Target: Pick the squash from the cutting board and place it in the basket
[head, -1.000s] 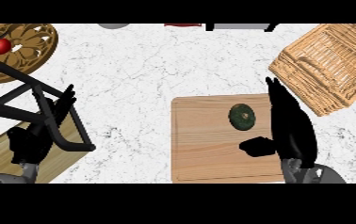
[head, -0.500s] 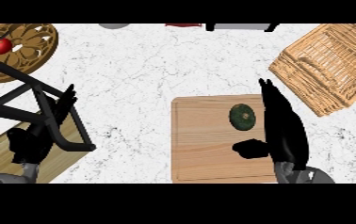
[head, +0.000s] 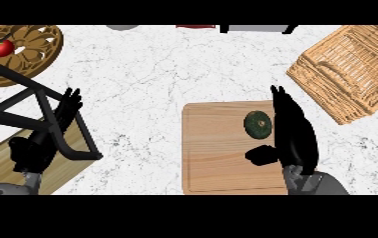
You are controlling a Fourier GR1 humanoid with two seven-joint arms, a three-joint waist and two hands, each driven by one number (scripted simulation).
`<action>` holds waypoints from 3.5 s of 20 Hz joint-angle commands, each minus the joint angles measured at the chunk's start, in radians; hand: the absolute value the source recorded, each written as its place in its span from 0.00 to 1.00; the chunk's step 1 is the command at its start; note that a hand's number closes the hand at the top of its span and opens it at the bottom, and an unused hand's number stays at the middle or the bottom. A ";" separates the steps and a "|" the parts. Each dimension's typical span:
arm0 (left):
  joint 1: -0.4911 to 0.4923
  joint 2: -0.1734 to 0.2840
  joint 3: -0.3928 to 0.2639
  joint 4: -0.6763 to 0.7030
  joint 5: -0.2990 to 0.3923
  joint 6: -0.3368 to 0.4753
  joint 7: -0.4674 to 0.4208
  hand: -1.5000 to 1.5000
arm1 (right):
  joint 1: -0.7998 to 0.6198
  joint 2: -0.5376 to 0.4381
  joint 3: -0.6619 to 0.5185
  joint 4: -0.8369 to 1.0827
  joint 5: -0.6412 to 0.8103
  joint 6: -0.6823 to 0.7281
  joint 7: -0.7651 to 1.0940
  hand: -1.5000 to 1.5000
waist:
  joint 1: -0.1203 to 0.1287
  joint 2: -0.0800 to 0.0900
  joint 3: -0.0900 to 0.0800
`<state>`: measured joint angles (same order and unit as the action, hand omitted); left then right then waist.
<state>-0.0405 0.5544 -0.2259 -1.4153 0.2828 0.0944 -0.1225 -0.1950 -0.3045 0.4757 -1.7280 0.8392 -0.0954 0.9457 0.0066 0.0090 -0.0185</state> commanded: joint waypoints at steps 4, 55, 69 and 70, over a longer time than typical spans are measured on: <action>-0.142 0.005 0.008 -0.102 0.012 -0.053 0.023 0.50 | -0.008 0.045 0.022 0.095 0.048 -0.017 0.002 0.00 | -0.010 -0.009 0.019; -0.168 -0.076 -0.013 -0.065 -0.041 -0.063 0.013 0.50 | -0.576 0.265 -0.311 0.737 0.042 -0.198 0.001 1.00 | 0.021 0.001 0.021; -0.149 -0.053 0.017 -0.070 -0.037 -0.067 0.010 0.50 | -0.788 0.304 -0.365 0.611 0.275 -0.466 0.122 1.00 | -0.006 -0.017 0.018; -0.163 -0.092 -0.001 -0.028 -0.047 -0.056 -0.005 0.50 | -0.790 0.304 -0.368 0.590 0.283 -0.444 0.140 1.00 | -0.027 -0.017 0.017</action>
<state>-0.0695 0.5122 -0.1896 -1.3665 0.2530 0.0468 -0.1165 -0.9366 -0.0106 0.1177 -1.1147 1.0736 -0.5192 0.9726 0.0089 0.0028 -0.0190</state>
